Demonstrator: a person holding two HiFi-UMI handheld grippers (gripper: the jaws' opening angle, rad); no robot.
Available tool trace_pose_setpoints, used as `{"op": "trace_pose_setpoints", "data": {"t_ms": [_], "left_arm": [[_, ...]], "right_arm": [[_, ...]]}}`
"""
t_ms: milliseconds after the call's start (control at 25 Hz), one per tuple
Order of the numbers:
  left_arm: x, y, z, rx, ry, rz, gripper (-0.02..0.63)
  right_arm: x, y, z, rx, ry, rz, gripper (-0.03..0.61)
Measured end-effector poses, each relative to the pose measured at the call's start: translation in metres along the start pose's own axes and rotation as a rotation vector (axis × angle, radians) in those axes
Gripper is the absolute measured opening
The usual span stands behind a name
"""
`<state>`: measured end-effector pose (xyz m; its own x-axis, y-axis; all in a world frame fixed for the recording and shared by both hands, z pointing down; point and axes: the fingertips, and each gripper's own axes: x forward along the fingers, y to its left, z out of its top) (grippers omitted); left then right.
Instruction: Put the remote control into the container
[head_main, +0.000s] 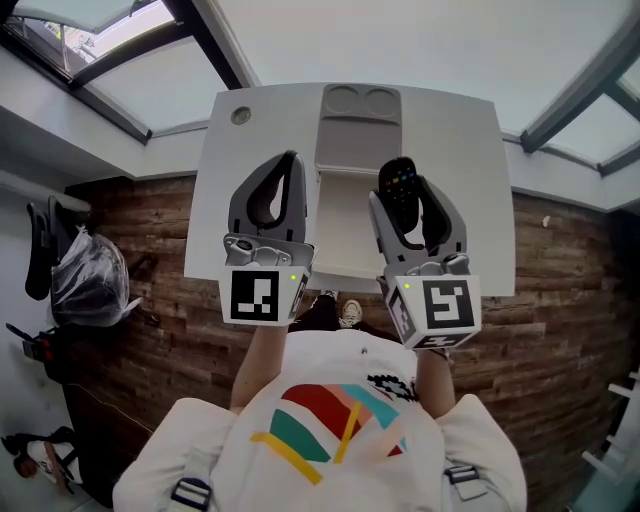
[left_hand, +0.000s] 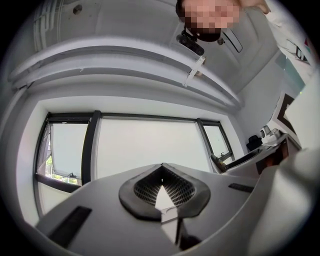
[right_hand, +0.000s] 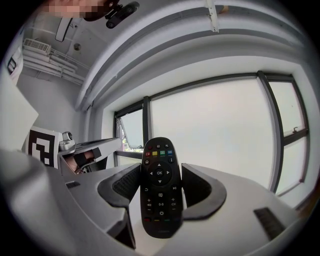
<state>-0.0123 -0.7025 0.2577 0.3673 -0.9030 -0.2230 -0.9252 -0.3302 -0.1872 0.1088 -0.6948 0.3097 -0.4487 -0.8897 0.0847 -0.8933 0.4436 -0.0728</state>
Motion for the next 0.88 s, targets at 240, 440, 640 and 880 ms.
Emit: {"op": "trace_pose_setpoints", "data": {"t_ms": [240,440,640,880], "left_arm": [[0.011,0.018,-0.032,-0.030,0.081,0.007,0.006],[0.010,0.040,-0.080,-0.061,0.175,0.025,0.006],[0.011,0.060,-0.122,-0.108,0.230,0.029,0.006],[0.012,0.068,-0.162,-0.145,0.313,0.033,0.006]], "right_arm": [[0.035,0.006,-0.026,0.003,0.094,0.019,0.258],[0.060,0.010,-0.071,0.029,0.222,0.022,0.258],[0.081,0.013,-0.119,0.048,0.361,0.008,0.258],[0.082,0.023,-0.203,0.066,0.616,0.016,0.257]]}}
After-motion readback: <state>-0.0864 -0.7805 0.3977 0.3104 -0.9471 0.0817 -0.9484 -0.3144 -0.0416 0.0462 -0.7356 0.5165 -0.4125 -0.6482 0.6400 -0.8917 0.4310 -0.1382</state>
